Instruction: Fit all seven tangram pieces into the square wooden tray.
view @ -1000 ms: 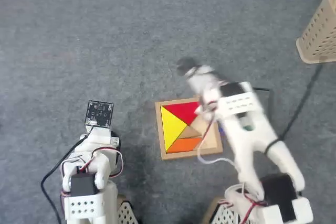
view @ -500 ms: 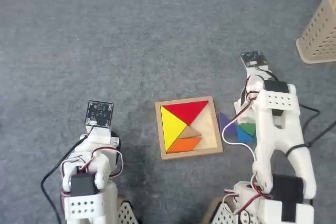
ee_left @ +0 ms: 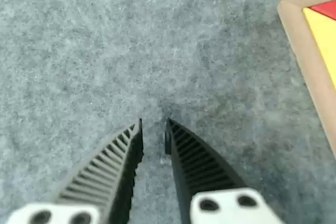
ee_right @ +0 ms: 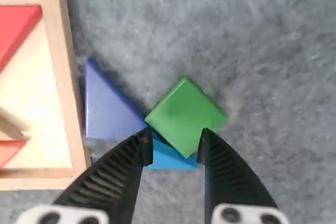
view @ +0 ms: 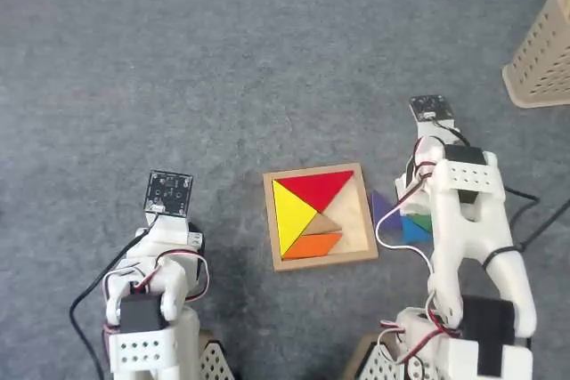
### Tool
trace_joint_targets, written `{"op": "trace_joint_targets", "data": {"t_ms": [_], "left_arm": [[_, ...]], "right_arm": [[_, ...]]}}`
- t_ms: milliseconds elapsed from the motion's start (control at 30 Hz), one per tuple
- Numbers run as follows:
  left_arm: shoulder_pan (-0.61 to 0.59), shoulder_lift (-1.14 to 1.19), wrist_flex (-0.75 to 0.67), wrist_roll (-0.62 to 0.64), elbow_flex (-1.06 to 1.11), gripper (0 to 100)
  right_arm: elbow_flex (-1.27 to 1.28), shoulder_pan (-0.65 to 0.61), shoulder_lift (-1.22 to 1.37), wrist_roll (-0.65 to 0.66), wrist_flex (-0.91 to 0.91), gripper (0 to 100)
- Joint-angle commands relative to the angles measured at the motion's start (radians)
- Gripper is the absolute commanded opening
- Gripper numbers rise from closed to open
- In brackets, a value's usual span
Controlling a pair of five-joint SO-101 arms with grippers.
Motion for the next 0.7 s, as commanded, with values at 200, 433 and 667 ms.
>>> {"op": "trace_joint_targets", "data": {"t_ms": [200, 433, 667], "left_arm": [[0.003, -0.021, 0.000, 0.008, -0.010, 7], [0.003, -0.021, 0.000, 0.008, -0.010, 7], [0.003, -0.021, 0.000, 0.008, -0.010, 7]], "right_arm": [[-0.178, 0.058, 0.151, -0.109, 0.024, 14.9], [-0.196, 0.038, 0.236, -0.100, -0.005, 14.9], [-0.250, 0.039, 0.344, -0.098, -0.016, 14.9]]}}
